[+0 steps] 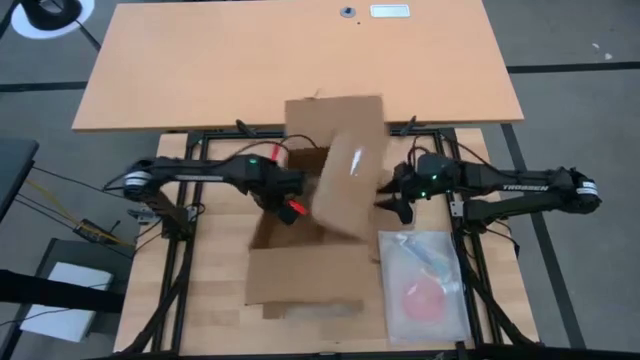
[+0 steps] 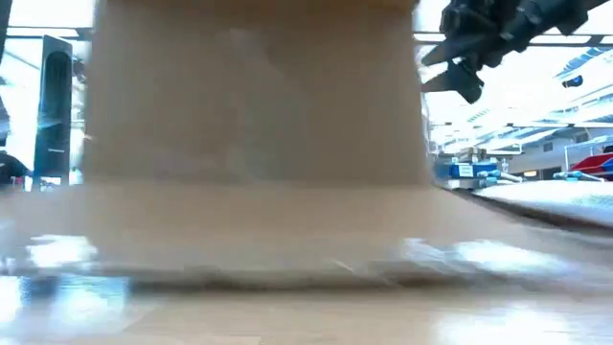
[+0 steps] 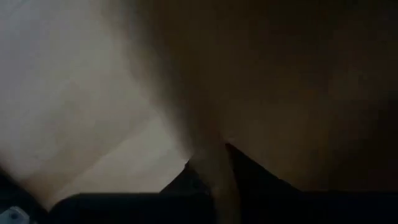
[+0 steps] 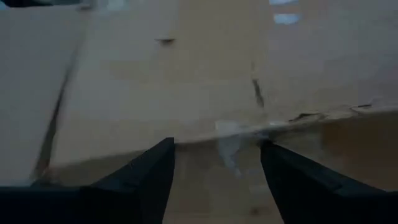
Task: Unpack boxes
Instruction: Break down cardboard box until it is fully flat
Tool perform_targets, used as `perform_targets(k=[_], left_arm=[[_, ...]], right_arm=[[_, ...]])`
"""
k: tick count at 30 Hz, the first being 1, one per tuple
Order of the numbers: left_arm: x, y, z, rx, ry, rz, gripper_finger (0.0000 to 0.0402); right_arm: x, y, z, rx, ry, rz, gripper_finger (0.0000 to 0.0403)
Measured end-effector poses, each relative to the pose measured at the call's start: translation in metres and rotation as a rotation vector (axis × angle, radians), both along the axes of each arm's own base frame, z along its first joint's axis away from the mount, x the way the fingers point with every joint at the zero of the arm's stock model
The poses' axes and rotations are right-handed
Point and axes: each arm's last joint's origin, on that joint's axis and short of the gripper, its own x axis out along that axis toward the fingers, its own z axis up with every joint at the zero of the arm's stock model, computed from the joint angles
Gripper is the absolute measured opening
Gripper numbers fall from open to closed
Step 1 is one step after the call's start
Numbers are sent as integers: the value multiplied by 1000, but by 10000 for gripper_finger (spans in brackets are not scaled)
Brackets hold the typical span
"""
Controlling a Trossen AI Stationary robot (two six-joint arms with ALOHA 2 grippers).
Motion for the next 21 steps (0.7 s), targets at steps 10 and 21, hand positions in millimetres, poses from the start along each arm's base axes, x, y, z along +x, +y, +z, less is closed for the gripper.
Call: perform_targets(k=[10, 21], left_arm=[[-35, -10, 72, -61, -442, -85, 22], [-23, -47, 51, -286, -703, -201, 22]], right_arm=[[20, -10, 53, -202, -308, -119, 208], [107, -22, 71, -164, -125, -110, 182]])
